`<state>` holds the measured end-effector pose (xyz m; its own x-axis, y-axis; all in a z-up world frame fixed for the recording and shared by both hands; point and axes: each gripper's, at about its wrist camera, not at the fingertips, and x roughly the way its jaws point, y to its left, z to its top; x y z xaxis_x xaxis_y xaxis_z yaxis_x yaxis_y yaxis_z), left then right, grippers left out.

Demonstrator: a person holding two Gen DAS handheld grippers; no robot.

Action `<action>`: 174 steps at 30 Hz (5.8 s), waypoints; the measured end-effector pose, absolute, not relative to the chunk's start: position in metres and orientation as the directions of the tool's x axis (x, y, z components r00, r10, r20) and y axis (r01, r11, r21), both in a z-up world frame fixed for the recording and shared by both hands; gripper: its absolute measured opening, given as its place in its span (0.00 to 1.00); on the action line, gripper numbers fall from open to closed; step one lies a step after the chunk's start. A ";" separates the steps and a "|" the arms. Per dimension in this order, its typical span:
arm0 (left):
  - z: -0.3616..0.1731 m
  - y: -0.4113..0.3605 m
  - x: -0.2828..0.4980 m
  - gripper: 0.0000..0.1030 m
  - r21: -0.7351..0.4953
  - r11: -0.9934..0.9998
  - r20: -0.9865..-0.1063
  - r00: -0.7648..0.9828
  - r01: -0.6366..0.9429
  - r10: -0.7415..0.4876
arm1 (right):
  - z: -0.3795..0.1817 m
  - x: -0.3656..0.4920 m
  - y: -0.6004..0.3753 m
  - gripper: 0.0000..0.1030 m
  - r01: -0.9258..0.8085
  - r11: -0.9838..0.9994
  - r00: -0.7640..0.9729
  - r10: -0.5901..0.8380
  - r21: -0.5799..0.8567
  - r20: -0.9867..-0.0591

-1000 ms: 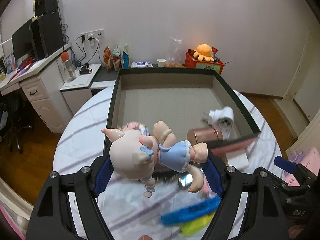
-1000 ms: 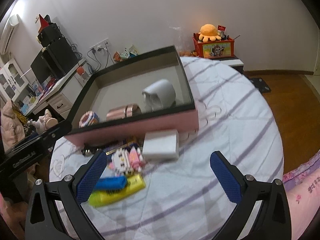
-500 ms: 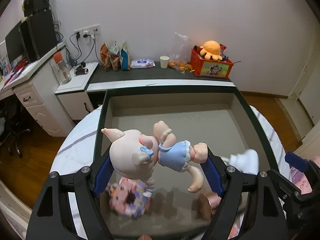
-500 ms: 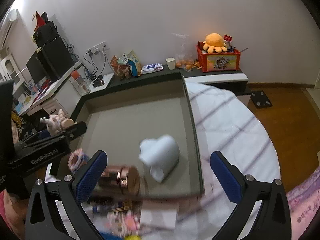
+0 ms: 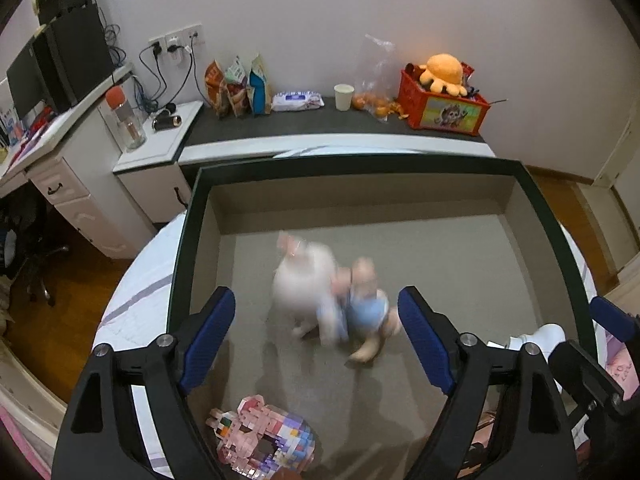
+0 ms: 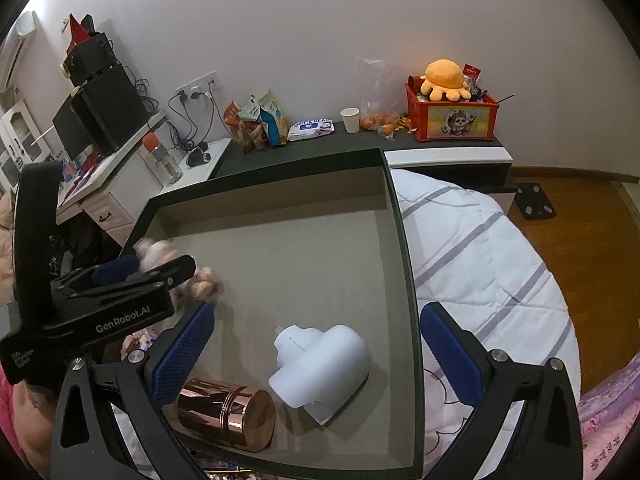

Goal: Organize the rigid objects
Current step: 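Carry the pig doll with the left gripper into the box and release, then withdraw the open left gripper from the box, then reach the right gripper to the yellow highlighter and close on it, then lift the yellow highlighter with the right gripper and carry it over the box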

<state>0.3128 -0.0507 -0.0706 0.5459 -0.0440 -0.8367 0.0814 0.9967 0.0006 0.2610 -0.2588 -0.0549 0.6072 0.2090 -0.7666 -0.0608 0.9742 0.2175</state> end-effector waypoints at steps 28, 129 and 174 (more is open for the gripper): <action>-0.016 0.001 0.152 1.00 -0.093 0.995 -0.732 0.674 0.048 -0.101 | 0.001 0.143 -0.232 1.00 -0.088 0.978 0.696 0.197 0.190 -0.691; -0.087 0.020 0.044 1.00 -0.119 0.989 -0.728 0.670 0.091 -0.149 | -0.105 0.064 -0.212 0.27 0.016 0.997 0.568 0.054 0.077 -0.821; -0.047 0.010 0.169 1.00 -0.079 0.996 -0.676 0.733 0.032 -0.077 | -0.025 0.186 -0.192 0.25 -0.140 0.984 0.671 0.176 0.110 -0.720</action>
<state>0.1694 0.0099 -0.0472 0.7327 -0.0775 -0.6761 0.0324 0.9963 -0.0791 0.1861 -0.1916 -0.0254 0.6712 0.1759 -0.7201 -0.1396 0.9840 0.1103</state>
